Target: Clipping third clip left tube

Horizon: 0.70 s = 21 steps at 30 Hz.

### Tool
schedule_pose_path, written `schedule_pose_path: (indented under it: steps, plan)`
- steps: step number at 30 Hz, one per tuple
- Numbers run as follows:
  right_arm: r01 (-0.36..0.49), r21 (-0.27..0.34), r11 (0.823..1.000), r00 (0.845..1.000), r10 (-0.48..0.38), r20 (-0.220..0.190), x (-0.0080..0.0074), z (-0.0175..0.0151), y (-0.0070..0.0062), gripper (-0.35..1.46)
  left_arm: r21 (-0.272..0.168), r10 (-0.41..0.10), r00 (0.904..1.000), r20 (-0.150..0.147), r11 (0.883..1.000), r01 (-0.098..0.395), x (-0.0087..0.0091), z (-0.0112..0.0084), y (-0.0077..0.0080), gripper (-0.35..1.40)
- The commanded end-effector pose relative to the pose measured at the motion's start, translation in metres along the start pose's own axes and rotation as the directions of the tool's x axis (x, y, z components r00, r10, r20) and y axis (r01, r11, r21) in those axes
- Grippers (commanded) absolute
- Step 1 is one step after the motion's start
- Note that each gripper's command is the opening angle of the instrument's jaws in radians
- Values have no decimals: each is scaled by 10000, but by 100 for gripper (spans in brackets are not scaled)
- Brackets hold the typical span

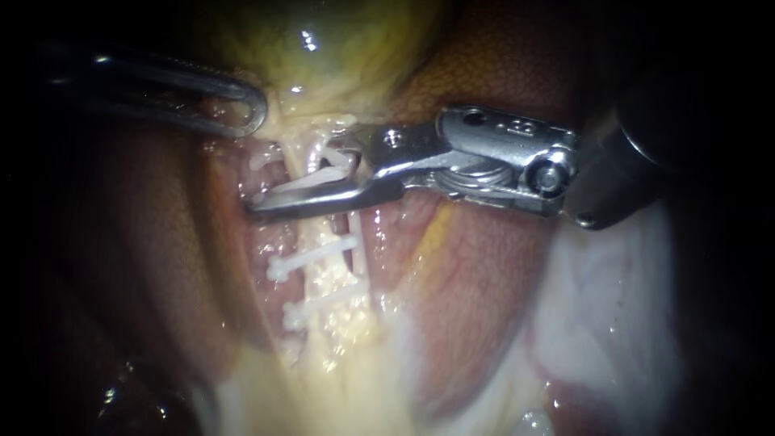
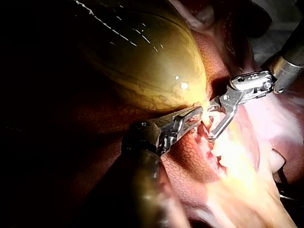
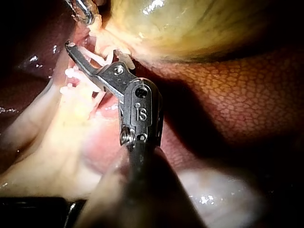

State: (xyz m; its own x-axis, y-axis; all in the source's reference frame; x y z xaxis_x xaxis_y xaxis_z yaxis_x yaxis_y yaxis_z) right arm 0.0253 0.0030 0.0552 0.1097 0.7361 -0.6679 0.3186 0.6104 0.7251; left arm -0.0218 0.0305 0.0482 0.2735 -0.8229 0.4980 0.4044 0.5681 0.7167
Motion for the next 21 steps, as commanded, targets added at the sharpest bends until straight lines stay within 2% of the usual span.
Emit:
schedule_pose_path:
  steps: [1,5,8,15,21]
  plan:
    - [-173,284,9994,9998,175,-81,0,1,3,39,-18,-10,10000,1,10000,10,0,0,0,-35]
    - [-686,1472,9867,9969,734,-276,1,1,11,39,-13,-10,10000,-2,10000,10,0,-1,0,-35]
    - [-915,2111,9732,9945,1002,-311,-2,-1,9,39,-10,-11,10000,-3,10000,11,0,-2,1,-35]
    - [-971,2069,9735,9934,1074,-392,-7,-2,0,38,-39,-12,10000,5,10000,12,0,-2,1,-35]
    - [-1011,2001,9745,9924,1129,-483,-5,1,-12,37,-38,-11,10000,5,10000,11,0,-2,1,-35]
